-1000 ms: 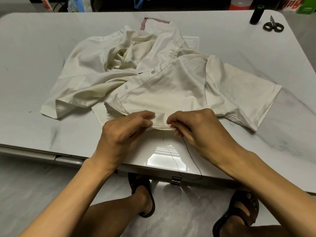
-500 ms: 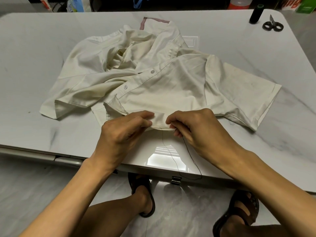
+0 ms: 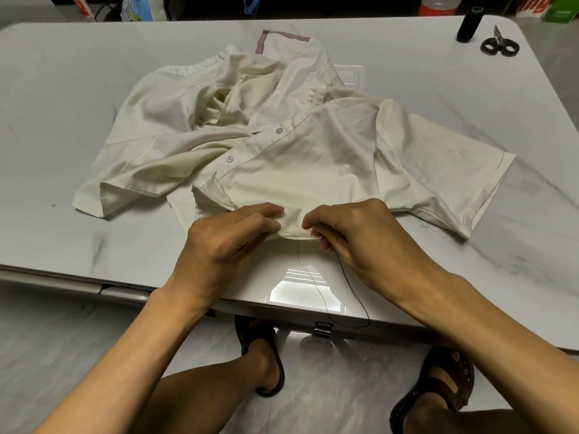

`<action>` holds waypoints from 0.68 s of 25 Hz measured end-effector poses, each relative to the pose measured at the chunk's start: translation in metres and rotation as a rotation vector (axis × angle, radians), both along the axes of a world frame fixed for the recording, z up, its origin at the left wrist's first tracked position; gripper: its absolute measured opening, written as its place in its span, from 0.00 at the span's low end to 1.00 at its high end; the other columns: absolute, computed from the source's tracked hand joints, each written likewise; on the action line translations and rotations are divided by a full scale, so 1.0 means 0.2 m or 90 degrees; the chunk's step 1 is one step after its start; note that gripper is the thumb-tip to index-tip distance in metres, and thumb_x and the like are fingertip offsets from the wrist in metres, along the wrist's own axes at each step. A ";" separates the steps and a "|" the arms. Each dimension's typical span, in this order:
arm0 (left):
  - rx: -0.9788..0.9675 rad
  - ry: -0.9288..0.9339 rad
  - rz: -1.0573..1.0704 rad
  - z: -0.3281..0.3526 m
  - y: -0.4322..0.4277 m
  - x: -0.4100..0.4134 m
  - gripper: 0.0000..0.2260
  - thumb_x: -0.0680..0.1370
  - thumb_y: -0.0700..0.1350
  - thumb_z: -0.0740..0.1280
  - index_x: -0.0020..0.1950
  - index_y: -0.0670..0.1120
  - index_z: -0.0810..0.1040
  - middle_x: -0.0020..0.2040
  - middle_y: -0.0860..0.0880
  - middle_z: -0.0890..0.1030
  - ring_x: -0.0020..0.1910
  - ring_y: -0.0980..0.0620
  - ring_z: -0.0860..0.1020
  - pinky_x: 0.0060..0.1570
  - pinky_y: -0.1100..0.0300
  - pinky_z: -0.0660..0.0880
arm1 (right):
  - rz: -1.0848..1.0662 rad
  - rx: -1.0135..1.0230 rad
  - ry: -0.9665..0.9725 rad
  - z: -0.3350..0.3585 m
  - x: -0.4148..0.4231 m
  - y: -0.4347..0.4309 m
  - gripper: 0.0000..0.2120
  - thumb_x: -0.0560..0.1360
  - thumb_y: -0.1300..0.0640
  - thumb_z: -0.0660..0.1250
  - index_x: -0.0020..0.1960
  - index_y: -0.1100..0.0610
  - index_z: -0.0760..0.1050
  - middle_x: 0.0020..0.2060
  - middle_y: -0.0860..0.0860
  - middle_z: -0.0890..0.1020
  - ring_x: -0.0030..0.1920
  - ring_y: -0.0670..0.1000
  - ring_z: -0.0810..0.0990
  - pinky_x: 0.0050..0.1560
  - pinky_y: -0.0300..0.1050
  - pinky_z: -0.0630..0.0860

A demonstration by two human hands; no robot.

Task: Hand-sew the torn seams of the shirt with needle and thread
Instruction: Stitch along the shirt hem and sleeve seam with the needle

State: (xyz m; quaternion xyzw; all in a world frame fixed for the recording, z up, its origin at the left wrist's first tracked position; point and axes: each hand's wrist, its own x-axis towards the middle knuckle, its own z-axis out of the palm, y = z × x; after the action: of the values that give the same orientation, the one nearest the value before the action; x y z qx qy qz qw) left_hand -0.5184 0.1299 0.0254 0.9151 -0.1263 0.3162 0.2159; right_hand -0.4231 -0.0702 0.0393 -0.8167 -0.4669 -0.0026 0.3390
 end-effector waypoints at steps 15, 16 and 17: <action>-0.023 0.084 -0.083 0.02 0.01 0.02 0.04 0.73 0.34 0.75 0.47 0.38 0.84 0.45 0.47 0.86 0.47 0.57 0.82 0.48 0.67 0.78 | 0.013 -0.078 -0.164 0.05 0.00 0.01 0.14 0.69 0.63 0.60 0.46 0.49 0.81 0.34 0.45 0.83 0.32 0.54 0.82 0.31 0.39 0.63; -0.026 0.085 -0.086 0.02 0.00 0.02 0.03 0.74 0.37 0.74 0.47 0.38 0.84 0.43 0.47 0.86 0.46 0.57 0.82 0.46 0.67 0.77 | 0.020 -0.074 -0.163 0.05 0.00 0.01 0.15 0.69 0.60 0.57 0.45 0.49 0.81 0.34 0.45 0.83 0.32 0.53 0.81 0.31 0.39 0.63; -0.029 0.086 -0.085 0.02 0.00 0.02 0.04 0.75 0.39 0.73 0.47 0.38 0.85 0.42 0.47 0.86 0.45 0.57 0.82 0.44 0.67 0.77 | 0.028 -0.072 -0.160 0.05 0.00 0.01 0.16 0.69 0.59 0.56 0.44 0.49 0.81 0.33 0.44 0.83 0.32 0.53 0.81 0.30 0.39 0.64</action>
State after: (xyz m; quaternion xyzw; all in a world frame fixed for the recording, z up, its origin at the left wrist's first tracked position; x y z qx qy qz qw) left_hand -0.5142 0.1296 0.0295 0.9189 -0.1649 0.2412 0.2651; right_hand -0.4229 -0.0677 0.0502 -0.8171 -0.5233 -0.0712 0.2313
